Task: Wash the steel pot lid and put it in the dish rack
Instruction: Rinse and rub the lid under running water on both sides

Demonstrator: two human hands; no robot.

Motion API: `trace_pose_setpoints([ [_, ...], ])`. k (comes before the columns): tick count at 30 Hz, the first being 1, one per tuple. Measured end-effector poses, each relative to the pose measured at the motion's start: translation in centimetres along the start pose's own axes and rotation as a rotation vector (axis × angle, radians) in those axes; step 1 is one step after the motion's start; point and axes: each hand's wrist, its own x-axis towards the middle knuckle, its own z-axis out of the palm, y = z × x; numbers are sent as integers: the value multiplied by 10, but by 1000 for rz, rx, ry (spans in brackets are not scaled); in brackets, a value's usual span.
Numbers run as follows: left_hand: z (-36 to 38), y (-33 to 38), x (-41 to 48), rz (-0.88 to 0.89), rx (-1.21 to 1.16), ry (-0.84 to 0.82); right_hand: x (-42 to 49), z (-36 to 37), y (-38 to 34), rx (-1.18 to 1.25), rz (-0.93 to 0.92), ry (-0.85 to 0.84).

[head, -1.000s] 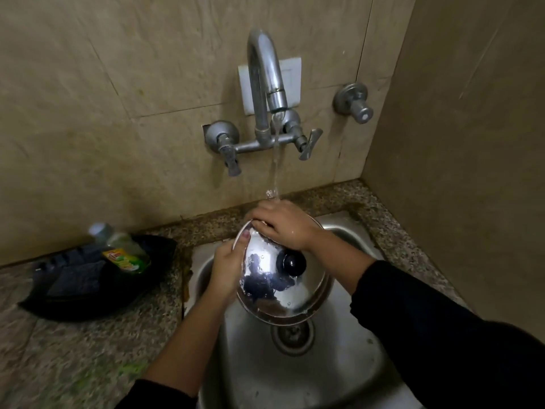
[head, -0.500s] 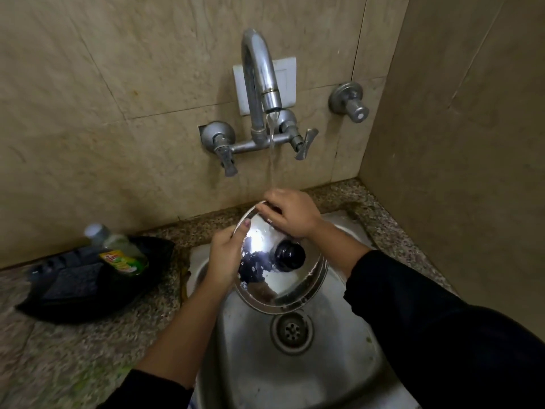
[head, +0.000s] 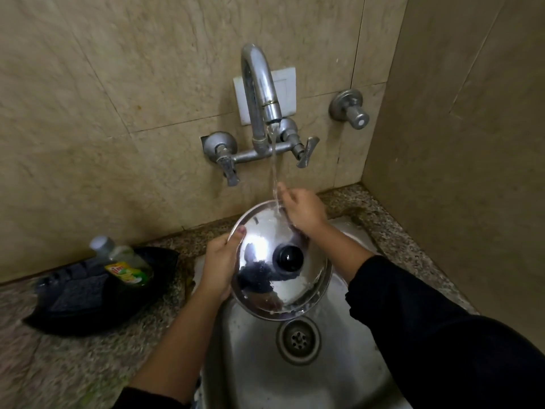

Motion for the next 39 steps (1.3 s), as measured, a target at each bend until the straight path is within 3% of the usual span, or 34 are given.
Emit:
trace_pose_setpoints([
  [1,-3,-1,-1,-41,-42,3,3,-3,6,40,111,3],
  [3,-5,-2,2,-81,17,-63,2,-3,10,-50,149,-22],
  [7,1,14,11,4,161,-209,-9,21,-19,-282,-143,-129],
  [9,4,14,9,47,135,-159,-11,20,-25,-309,-243,-71],
  [12,-7,-2,5,19,-14,45,-7,4,-4,-183,-134,12],
  [14,-17,-12,4,-51,-127,95,-8,-3,9,-162,-107,29],
  [21,-14,-3,-1,98,130,-114,-9,-3,-19,-272,-564,-322],
  [23,-14,-6,-5,92,62,-26,-8,-5,-3,-157,-482,-218],
  [25,-16,-8,-9,60,-116,73,-11,-5,19,-21,-222,5],
  [27,-17,-7,-10,33,-139,63,-16,1,33,1,-36,149],
  [30,-17,2,-2,45,132,-104,-21,6,29,-55,-111,52],
  [32,-13,13,1,72,271,-173,-22,6,13,-107,-282,-97],
  [34,-9,16,3,114,305,-181,-20,8,5,-205,-413,-123],
  [36,-8,9,-1,138,279,-80,-21,7,10,-154,-334,-66],
  [39,-11,-6,-7,28,-19,84,-24,6,29,175,30,98],
])
